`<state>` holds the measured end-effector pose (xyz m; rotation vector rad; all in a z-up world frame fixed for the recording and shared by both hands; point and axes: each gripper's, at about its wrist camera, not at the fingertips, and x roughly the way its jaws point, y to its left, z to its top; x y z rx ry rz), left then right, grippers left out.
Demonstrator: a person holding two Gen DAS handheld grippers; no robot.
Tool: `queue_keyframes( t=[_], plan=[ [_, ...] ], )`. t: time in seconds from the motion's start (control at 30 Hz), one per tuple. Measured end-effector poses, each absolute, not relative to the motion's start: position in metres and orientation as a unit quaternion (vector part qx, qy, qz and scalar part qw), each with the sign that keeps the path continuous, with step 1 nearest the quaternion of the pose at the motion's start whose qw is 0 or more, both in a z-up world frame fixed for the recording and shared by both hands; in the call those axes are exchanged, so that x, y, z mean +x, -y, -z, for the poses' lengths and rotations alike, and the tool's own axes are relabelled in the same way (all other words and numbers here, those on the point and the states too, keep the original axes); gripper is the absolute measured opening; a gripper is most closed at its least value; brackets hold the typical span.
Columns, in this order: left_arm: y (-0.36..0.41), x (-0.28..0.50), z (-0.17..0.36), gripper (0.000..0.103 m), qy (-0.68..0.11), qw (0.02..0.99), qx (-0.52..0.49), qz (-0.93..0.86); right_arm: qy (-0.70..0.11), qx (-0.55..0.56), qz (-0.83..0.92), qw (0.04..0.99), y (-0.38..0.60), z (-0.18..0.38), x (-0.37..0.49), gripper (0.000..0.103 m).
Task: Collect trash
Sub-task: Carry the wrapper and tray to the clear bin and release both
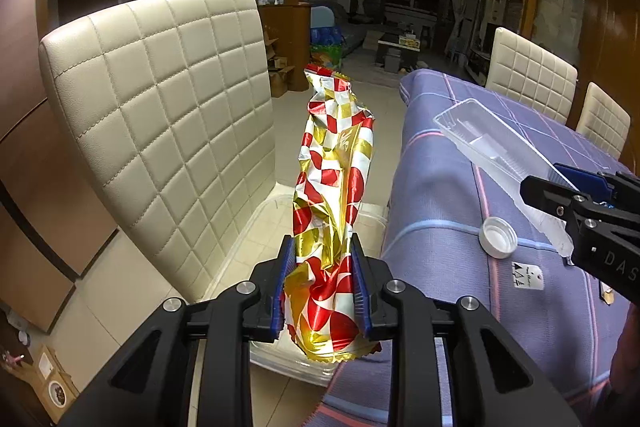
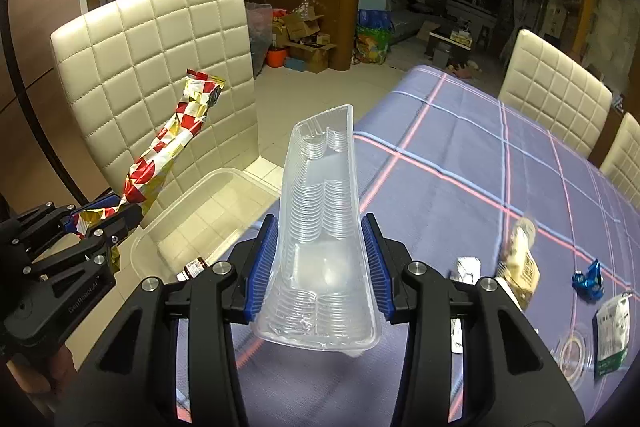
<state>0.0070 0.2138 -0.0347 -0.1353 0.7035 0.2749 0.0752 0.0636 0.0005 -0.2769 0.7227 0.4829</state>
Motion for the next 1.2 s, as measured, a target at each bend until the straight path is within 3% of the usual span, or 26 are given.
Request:
queue_keyframes(
  t=[0.07, 0.17, 0.3, 1.2],
  plan=[
    [-0.216, 0.008, 0.035, 0.037, -0.340, 0.928, -0.064, -0.140, -0.346, -0.136, -0.235, 0.898, -0.067, -0.002, 0.076, 0.044],
    [-0.220, 0.010, 0.035, 0.065, -0.332, 0.929, -0.064, -0.149, -0.342, -0.137, -0.237, 0.899, -0.073, -0.004, 0.076, 0.044],
    [-0.223, 0.012, 0.036, 0.078, -0.329, 0.930, -0.065, -0.151, -0.340, -0.138, -0.238, 0.899, -0.076, -0.004, 0.075, 0.044],
    [-0.249, -0.016, 0.048, 0.079, -0.345, 0.915, -0.092, -0.185, -0.348, -0.169, -0.270, 0.882, -0.122, 0.006, 0.070, 0.049]
  ],
)
